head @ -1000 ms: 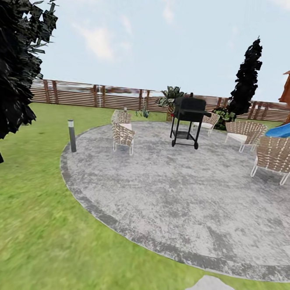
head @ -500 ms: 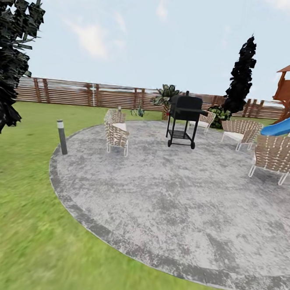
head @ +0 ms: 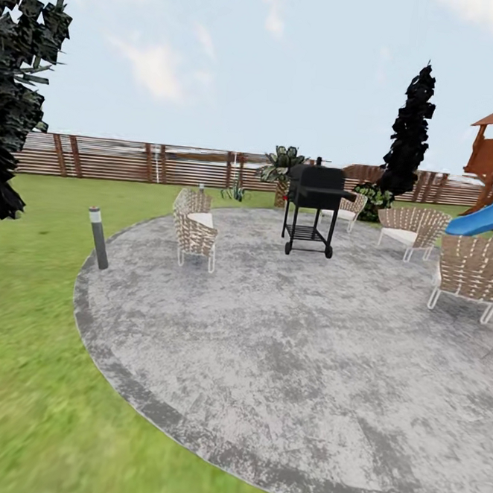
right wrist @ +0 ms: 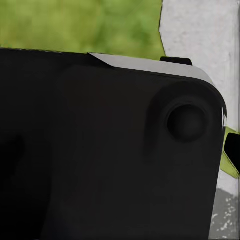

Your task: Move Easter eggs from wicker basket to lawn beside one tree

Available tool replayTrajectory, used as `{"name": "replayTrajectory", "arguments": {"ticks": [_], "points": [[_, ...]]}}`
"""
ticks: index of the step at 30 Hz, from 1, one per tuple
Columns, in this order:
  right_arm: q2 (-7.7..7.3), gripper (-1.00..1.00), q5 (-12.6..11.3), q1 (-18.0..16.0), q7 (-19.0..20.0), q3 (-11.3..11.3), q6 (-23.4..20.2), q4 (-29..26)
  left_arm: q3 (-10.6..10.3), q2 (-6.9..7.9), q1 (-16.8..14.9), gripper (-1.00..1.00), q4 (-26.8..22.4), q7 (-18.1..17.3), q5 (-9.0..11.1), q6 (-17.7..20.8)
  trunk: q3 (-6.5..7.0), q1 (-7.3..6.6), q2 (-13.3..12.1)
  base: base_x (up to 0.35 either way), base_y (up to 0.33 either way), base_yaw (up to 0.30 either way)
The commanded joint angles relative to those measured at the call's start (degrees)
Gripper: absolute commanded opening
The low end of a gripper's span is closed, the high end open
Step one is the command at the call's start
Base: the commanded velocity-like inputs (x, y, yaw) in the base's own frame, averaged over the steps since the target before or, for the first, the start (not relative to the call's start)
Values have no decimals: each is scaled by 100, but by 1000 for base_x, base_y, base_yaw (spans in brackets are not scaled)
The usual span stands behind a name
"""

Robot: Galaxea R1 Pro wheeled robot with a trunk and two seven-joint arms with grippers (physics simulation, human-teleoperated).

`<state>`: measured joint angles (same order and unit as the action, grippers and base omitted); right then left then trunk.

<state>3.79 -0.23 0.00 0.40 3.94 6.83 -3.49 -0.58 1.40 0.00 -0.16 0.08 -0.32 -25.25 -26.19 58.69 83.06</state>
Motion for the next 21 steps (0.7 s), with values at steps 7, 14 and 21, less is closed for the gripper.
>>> {"name": "replayTrajectory", "arguments": {"ticks": [7, 14, 21], "points": [[-1, 100, -5, 0, 1, 40, 11, -2, -6, 3, 0, 100, -1, 1, -3, -15, 1, 3, 2, 327, 0, 0], [-1, 100, -3, 0, 3, 42, 11, -2, -9, 1, 0, 100, -1, 1, -3, -15, 35, 3, 2, 326, 0, 0], [-1, 100, -4, 0, 2, 40, 11, -2, -7, 1, 0, 100, -1, 1, -3, -15, 49, 3, 2, 326, 0, 0]]}}
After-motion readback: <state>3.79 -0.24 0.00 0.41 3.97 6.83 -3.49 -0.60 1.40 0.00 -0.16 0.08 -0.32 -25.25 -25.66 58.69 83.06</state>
